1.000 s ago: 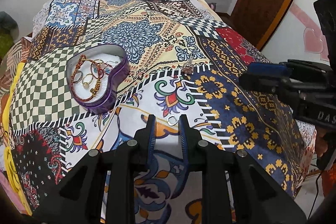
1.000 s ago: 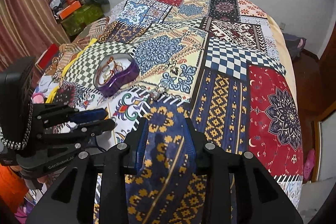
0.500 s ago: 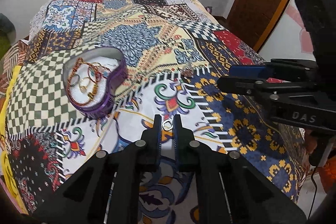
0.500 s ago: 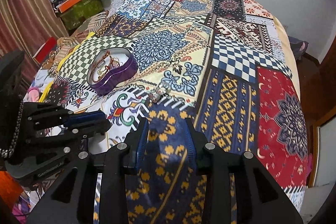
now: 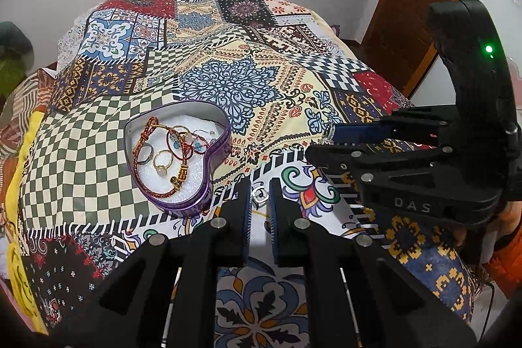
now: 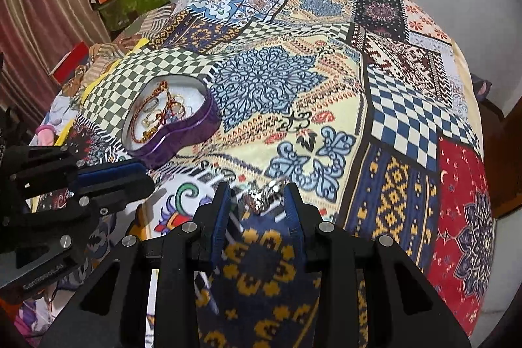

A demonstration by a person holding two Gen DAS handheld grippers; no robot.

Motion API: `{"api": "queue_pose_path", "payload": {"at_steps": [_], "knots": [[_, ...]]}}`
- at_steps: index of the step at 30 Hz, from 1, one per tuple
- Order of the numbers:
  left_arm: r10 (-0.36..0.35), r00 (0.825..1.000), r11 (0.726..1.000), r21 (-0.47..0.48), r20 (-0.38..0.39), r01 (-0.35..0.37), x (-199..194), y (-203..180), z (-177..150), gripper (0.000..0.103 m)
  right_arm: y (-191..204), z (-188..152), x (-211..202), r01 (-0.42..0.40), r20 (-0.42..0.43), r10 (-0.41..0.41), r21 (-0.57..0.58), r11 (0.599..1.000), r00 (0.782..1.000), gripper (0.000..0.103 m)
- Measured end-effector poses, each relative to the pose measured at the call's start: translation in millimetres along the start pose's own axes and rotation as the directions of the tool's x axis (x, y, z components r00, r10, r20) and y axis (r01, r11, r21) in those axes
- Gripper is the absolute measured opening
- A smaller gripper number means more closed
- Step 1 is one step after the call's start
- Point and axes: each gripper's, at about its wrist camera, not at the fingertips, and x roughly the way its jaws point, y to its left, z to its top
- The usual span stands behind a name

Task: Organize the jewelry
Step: 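Carry the silver charm over the tin with the right tool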

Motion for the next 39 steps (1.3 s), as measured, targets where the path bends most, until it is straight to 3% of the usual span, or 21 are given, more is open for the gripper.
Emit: {"api": "queue_pose_path", "payload": {"at_steps": [3, 5, 6, 22, 39], "knots": [[-0.003, 1.0, 1.0, -0.004, 0.002, 0.003, 1.0, 1.7, 0.2, 0.009, -1.2, -1.1, 0.0, -0.005, 0.009, 0.005, 0.0, 1.0, 1.0, 0.028], [-0.003, 1.0, 1.0, -0.006, 0.004, 0.004, 0.5, 2.1, 0.2, 0.009, -2.7, -1.4, -0.4, -0.008, 0.011, 0.008, 0.006, 1.0, 1.0, 0.016], [-0.002, 1.0, 1.0, -0.007, 0.006, 0.002, -0.2, 2.0, 0.3, 0.009, -4.3, -1.5, -1.5, -0.012, 0.012, 0.012, 0.013, 1.0, 1.0, 0.015], [0.024, 0.996, 1.0, -0.019, 0.082, -0.023, -30.3, 9.2, 13.1, 0.009, 19.7, 16.1, -32.4, -0.021, 0.106, 0.022, -0.018, 1.0, 0.994, 0.015], [0.076, 0.99, 0.994, -0.087, 0.119, -0.066, -38.7, 58.8, 22.5, 0.009, 55.8, 52.5, -25.0, -0.079, 0.16, 0.091, -0.08, 0.994, 0.983, 0.015]]}}
